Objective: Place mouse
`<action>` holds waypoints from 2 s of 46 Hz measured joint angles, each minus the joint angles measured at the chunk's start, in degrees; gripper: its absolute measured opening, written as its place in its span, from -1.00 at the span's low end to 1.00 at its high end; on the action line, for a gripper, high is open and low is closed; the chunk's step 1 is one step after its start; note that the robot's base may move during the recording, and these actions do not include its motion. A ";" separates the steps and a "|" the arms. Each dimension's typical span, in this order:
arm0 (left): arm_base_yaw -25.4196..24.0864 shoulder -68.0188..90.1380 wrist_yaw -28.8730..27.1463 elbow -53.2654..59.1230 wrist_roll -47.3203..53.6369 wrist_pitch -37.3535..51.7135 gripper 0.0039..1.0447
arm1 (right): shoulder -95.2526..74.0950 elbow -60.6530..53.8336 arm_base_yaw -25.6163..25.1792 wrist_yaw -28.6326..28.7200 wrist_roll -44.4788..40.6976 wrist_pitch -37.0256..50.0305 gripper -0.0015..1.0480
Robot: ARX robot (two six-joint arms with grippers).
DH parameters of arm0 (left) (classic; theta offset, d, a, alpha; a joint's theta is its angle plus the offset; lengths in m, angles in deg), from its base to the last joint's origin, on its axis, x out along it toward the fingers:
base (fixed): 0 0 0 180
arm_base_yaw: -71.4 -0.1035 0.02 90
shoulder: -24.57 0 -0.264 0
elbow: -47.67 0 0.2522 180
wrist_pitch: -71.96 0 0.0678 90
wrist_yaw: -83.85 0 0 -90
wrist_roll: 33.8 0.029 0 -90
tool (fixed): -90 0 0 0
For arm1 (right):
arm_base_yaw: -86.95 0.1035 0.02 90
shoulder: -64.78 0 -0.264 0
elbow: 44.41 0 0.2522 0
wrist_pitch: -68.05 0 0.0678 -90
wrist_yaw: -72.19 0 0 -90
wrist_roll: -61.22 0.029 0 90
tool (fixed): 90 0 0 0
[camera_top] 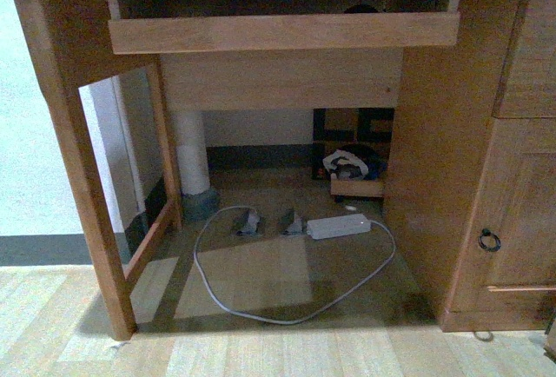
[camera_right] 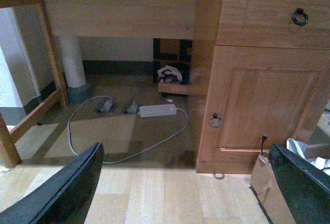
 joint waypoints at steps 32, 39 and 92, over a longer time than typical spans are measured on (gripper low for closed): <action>0.00 0.00 0.00 0.00 0.00 0.00 0.88 | 0.00 0.00 0.00 0.00 0.00 0.00 0.87; 0.00 0.00 0.00 0.00 0.00 0.00 0.88 | 0.00 0.00 0.00 0.00 0.00 0.00 0.87; 0.02 0.02 0.00 0.00 0.00 -0.07 0.88 | 0.00 0.00 0.00 0.20 -0.02 0.07 0.87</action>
